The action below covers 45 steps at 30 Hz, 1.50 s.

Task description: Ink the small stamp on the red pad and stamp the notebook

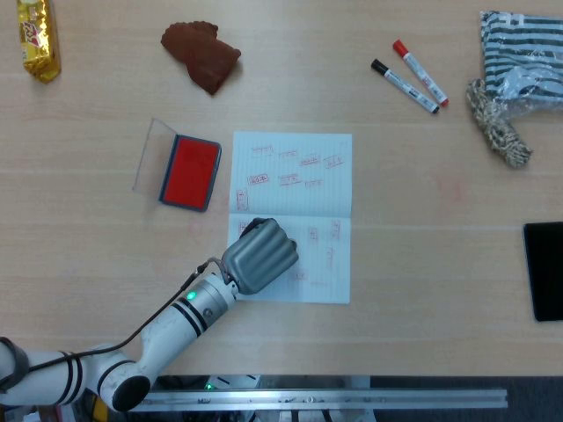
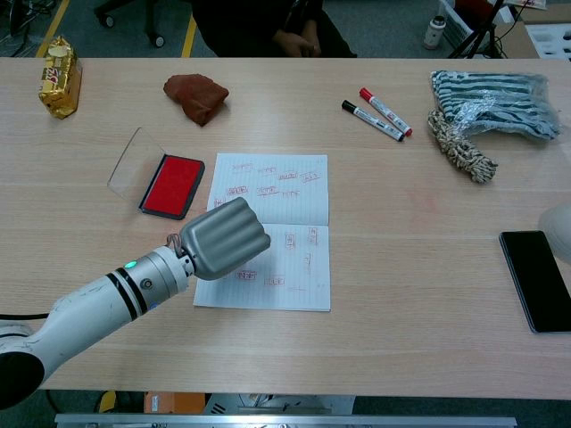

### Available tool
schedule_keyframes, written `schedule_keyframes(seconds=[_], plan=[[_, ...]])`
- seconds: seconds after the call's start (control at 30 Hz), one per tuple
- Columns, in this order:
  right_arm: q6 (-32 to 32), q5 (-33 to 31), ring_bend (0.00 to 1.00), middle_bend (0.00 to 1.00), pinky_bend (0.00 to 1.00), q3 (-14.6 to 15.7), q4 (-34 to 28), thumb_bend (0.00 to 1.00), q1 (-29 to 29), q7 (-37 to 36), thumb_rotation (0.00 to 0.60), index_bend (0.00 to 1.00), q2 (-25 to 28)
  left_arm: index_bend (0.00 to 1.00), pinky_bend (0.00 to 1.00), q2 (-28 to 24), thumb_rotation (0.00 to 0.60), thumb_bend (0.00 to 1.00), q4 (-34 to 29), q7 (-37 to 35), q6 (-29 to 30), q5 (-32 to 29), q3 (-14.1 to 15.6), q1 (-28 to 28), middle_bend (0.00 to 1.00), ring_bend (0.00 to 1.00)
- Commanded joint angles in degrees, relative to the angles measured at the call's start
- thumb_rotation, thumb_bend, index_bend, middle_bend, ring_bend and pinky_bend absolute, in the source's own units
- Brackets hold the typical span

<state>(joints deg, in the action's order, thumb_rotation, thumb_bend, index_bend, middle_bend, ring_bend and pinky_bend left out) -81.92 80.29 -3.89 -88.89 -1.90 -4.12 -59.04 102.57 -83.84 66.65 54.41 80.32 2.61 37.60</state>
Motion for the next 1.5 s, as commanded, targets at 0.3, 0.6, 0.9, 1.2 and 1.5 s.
schedule_keyframes(seconds=[0.3,0.6,0.9,1.2,1.5], plan=[[-0.17,0.40,0.34,0.41,0.43,-0.11,0.22,0.29,0.01,-0.51,0.600,0.41,-0.24,0.57,1.00,-7.80,0.600,0.28,-9.78,-0.76,4.65,1.47,-1.43,-0.10,1.00,1.00],[-0.12,0.65,0.34,0.41,0.43,-0.09,0.26,0.29,-0.05,-0.52,0.600,0.41,-0.38,0.57,1.00,-6.64,0.600,0.28,-11.28,0.82,4.22,0.97,-0.50,0.01,1.00,1.00],[-0.25,0.43,0.34,0.41,0.43,-0.18,-0.15,0.29,0.13,-0.09,0.600,0.41,0.14,0.57,1.00,-0.99,0.600,0.28,-7.41,3.80,2.76,-0.44,-0.26,0.79,1.00,1.00],[-0.03,0.07,0.34,0.41,0.43,-0.24,-0.46,0.29,0.14,0.41,0.600,0.41,0.31,0.57,1.00,2.00,0.600,0.28,-3.39,4.59,3.01,-2.14,-0.21,0.57,1.00,1.00],[0.33,-0.07,0.34,0.41,0.43,-0.32,-0.78,0.29,-0.09,1.02,0.600,0.41,0.36,0.57,1.00,3.84,0.600,0.28,-1.25,4.89,4.03,-1.84,0.32,0.40,1.00,1.00]])
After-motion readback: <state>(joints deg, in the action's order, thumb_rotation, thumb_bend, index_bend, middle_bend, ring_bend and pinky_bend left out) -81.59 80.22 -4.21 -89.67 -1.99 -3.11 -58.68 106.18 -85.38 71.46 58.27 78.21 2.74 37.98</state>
